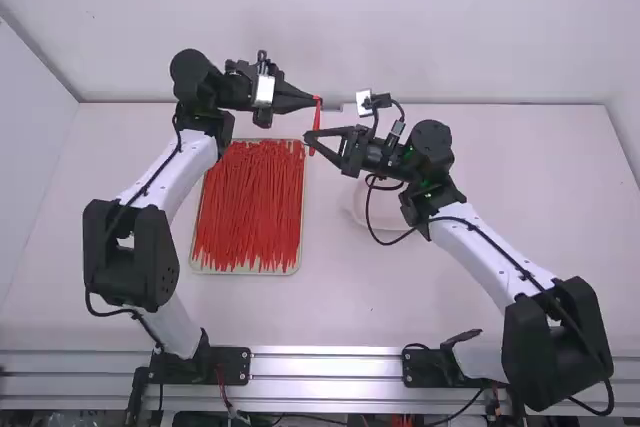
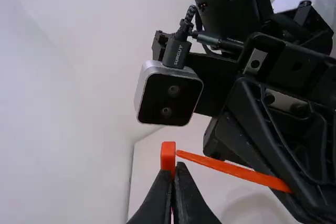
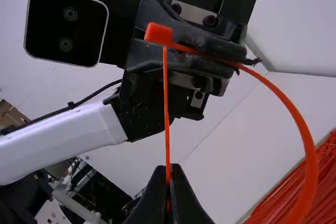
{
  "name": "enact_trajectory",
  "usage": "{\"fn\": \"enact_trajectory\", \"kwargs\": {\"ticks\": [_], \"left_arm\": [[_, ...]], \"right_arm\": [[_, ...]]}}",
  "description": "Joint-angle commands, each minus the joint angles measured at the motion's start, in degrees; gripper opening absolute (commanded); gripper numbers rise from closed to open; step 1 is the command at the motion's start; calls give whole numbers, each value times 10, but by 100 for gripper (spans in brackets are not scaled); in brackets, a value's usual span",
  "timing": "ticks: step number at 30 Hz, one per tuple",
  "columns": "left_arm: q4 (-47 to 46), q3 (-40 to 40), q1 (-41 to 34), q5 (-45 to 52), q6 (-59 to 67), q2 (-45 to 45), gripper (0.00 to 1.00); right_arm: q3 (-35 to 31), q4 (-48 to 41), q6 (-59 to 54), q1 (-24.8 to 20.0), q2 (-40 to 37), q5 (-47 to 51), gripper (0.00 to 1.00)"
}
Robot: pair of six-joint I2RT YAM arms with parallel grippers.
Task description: Fasten the cable tie
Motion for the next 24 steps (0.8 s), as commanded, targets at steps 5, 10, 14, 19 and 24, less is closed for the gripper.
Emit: {"fn": "enact_trajectory", "kwargs": {"ticks": [5, 10, 14, 19, 24], "left_arm": [[6, -4, -7, 4, -6, -2, 2], [6, -4, -7, 4, -9, -2, 2], [3, -4, -10, -9, -14, -2, 2], [-10, -4, -10, -21, -9, -2, 2], [-10, -4, -10, -22, -11, -2, 2]], "right_arm": [[20, 2, 3, -2, 0, -1, 0], [20, 2, 5, -2, 0, 1, 0], [20, 4, 0, 5, 0, 1, 0], [20, 4, -10, 16, 0, 1, 0], [20, 3, -8, 5, 0, -1, 0]]}}
